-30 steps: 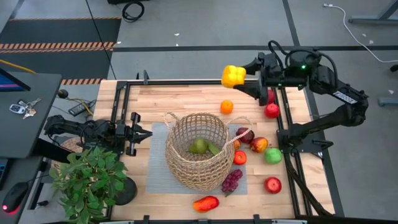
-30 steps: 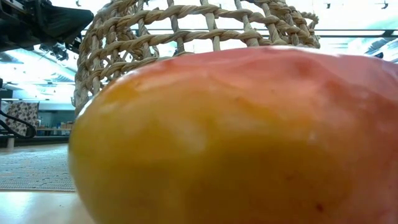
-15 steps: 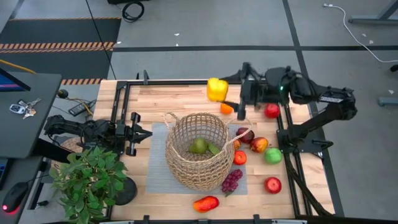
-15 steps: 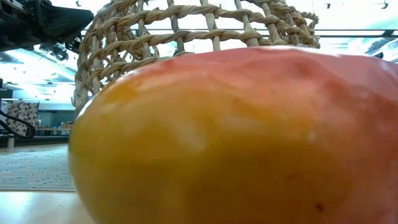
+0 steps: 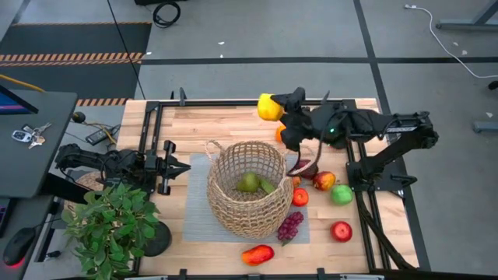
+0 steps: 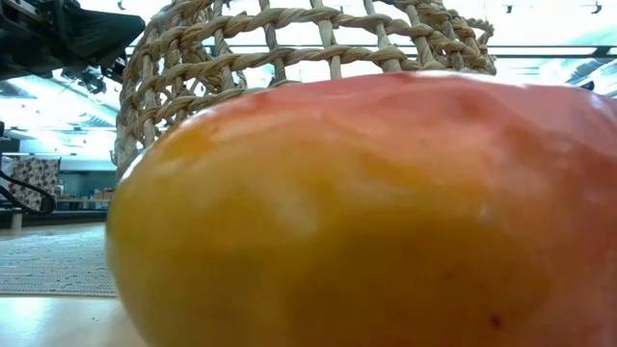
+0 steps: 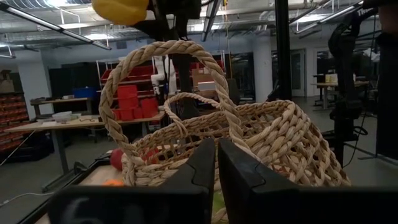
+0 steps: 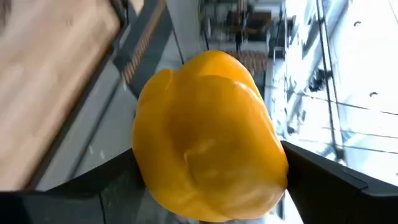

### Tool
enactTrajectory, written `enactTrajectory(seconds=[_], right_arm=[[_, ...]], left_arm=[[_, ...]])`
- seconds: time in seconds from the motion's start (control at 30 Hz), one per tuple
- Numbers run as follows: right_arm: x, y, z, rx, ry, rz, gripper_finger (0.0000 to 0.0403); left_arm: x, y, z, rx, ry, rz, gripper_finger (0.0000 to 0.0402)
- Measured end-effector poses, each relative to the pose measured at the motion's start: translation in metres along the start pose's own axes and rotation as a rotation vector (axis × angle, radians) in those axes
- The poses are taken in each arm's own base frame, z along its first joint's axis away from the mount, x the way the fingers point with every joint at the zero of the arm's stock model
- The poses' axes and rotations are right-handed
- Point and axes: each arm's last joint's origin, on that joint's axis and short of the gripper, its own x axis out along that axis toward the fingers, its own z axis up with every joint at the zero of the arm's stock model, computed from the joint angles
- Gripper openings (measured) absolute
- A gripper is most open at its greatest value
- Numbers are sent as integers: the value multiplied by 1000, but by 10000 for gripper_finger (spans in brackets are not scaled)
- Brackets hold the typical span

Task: Build produce basket
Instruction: Put the yellow bell pepper into the brown basket

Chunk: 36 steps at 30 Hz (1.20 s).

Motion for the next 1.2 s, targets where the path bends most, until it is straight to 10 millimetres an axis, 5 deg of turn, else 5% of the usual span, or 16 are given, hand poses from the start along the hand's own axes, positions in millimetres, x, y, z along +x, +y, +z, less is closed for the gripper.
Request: enactTrajectory(seconds=[0.63, 0.97, 1.2], right_arm=[[6, 9, 13, -4, 90, -6, 345], [11, 9, 11, 530, -4, 39, 346], [16, 6, 2, 936, -183, 224, 346]], left_arm=[[0, 0, 0, 0, 0, 0, 28], [0, 0, 0, 0, 0, 0, 35], [0, 0, 0, 0, 0, 0, 25]])
